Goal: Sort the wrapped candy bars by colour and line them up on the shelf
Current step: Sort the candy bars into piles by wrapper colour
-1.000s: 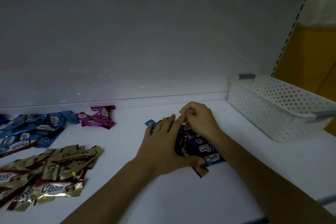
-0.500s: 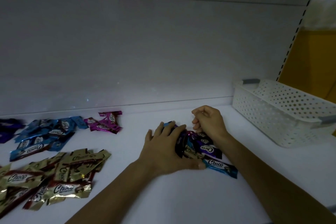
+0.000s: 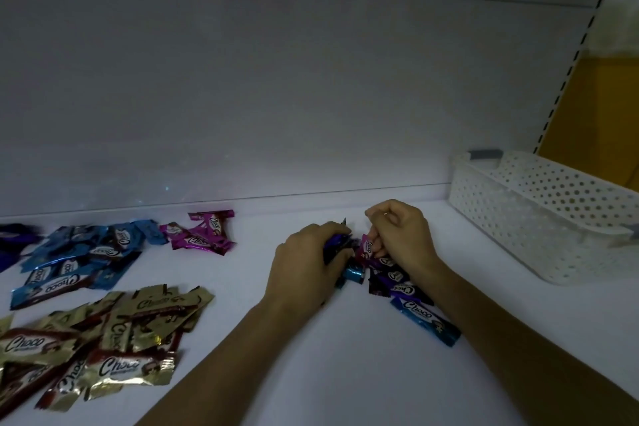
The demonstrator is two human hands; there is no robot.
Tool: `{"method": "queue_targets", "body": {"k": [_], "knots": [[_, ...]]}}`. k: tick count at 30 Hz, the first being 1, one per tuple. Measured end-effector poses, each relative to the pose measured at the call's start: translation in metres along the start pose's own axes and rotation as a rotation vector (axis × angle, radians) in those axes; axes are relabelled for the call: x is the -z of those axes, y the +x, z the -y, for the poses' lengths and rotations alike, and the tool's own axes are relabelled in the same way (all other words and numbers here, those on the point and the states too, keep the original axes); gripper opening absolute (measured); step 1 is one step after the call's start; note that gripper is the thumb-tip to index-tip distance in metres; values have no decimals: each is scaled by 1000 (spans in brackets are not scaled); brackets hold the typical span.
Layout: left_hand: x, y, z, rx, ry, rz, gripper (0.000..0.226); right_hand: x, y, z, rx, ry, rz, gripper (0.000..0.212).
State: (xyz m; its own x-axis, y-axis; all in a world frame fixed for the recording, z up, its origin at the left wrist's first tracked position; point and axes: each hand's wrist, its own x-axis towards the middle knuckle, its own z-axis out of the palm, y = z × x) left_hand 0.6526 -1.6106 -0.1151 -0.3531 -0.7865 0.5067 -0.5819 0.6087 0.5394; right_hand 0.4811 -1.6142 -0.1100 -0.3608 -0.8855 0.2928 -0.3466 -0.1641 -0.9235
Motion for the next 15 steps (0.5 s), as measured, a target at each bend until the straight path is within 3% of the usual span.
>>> {"method": "queue_targets", "body": {"k": [7,15], "knots": [[8,10,11,284,-668,-112,8,-1,4,-3,36,-49,6,13],[14,13,14,431,-960,-125,10,4,7,-2,-82,-22,51,13]]}}
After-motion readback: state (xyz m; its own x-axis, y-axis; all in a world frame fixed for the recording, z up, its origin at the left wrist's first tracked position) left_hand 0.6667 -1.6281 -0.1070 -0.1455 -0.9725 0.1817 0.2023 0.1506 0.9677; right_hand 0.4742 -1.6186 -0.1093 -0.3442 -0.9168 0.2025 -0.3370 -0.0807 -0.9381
